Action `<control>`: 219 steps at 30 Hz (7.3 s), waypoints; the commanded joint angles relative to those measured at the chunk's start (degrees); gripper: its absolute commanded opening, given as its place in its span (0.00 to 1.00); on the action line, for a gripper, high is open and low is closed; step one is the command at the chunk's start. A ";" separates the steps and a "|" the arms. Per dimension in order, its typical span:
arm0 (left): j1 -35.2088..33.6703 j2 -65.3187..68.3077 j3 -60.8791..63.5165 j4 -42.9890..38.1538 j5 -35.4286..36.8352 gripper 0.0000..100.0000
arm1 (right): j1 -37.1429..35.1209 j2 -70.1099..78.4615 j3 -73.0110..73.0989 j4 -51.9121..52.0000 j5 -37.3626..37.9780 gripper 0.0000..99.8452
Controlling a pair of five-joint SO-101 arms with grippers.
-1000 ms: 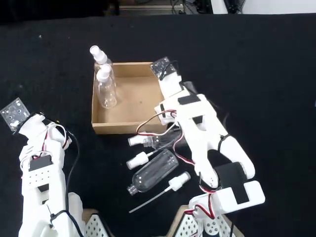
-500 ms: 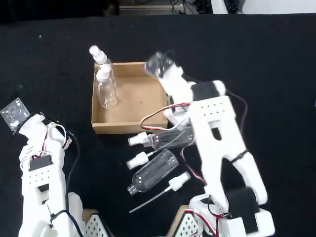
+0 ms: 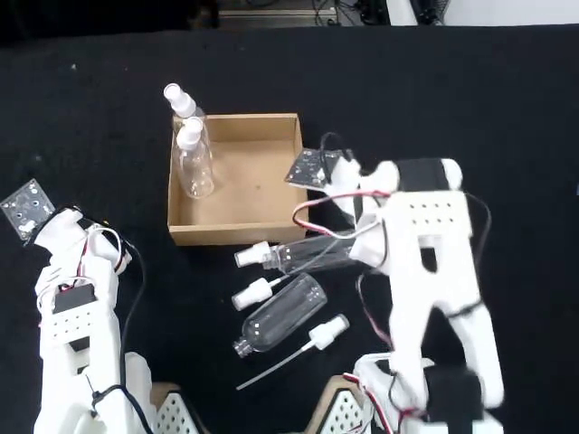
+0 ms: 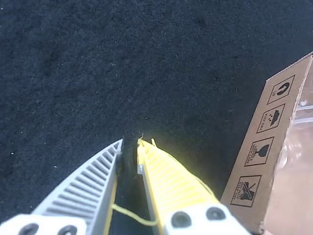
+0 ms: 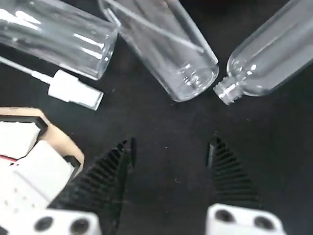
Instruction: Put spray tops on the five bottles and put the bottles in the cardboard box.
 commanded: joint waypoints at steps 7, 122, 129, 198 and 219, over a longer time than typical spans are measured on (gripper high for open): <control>0.84 -1.23 -0.31 -0.62 -4.48 0.04 | 1.67 -14.81 3.38 2.20 -2.11 0.21; 62.46 11.78 -59.74 78.68 -50.46 0.20 | 52.84 0.22 -5.14 -6.68 -2.55 0.22; 67.47 17.05 -47.43 58.37 -39.56 0.23 | 57.14 4.62 -8.48 -6.77 1.41 0.22; 4.70 10.81 -80.66 73.85 -34.81 0.20 | 38.33 -0.84 -5.93 -1.58 -4.92 0.22; -25.27 10.81 -22.64 34.29 -11.08 0.20 | -22.24 -17.45 8.40 -0.97 -17.23 0.21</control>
